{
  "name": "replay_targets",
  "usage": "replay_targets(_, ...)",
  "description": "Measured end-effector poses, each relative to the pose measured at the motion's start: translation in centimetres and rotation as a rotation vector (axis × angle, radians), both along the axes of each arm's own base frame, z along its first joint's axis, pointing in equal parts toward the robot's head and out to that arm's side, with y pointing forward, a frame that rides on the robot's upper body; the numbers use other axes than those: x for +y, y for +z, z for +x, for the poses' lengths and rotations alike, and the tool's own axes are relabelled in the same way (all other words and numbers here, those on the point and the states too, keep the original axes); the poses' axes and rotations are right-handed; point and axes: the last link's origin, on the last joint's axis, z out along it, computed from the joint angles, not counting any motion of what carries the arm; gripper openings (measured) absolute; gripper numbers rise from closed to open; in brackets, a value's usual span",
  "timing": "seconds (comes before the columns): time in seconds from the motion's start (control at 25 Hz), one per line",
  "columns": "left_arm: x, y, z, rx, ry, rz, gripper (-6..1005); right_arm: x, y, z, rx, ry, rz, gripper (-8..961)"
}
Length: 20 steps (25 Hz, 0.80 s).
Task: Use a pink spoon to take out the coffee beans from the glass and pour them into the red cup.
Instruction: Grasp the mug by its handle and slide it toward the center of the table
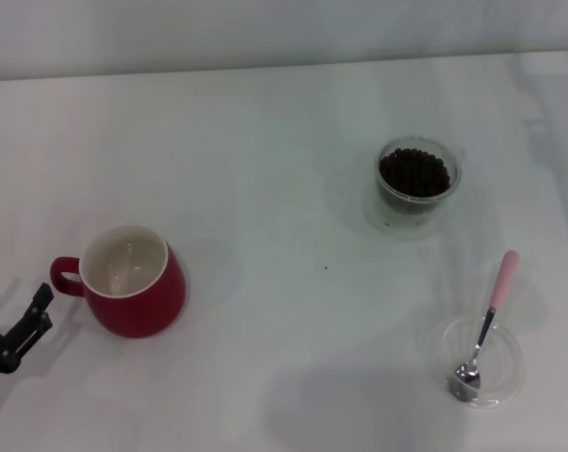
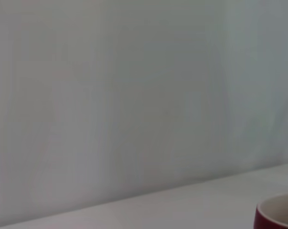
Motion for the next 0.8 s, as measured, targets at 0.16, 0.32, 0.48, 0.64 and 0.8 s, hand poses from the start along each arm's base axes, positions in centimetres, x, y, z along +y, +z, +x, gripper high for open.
replay_targets(0.16, 0.4, -0.2, -0.2, 0.016, 0.014, -0.011, 876, 0.0, 0.0, 0.0, 0.0, 0.001, -0.001, 869)
replay_targets(0.32, 1.2, -0.3, -0.1, 0.03, 0.012, -0.02, 875, 0.1, -0.1, -0.1, 0.0, 0.004, -0.003, 869)
replay_targets(0.48, 1.8, -0.6, 0.2, 0.042, 0.004, -0.035, 875, 0.1, -0.1, -0.2, 0.0, 0.005, -0.004, 869)
replay_targets(0.64, 2.4, -0.7, 0.2, 0.052, 0.004, -0.042, 875, 0.0, -0.1, -0.1, 0.003, 0.003, -0.001, 869)
replay_targets(0.8, 2.9, -0.9, 0.4, 0.06, 0.006, -0.049, 875, 0.0, -0.1, -0.1, 0.004, 0.003, 0.0, 869)
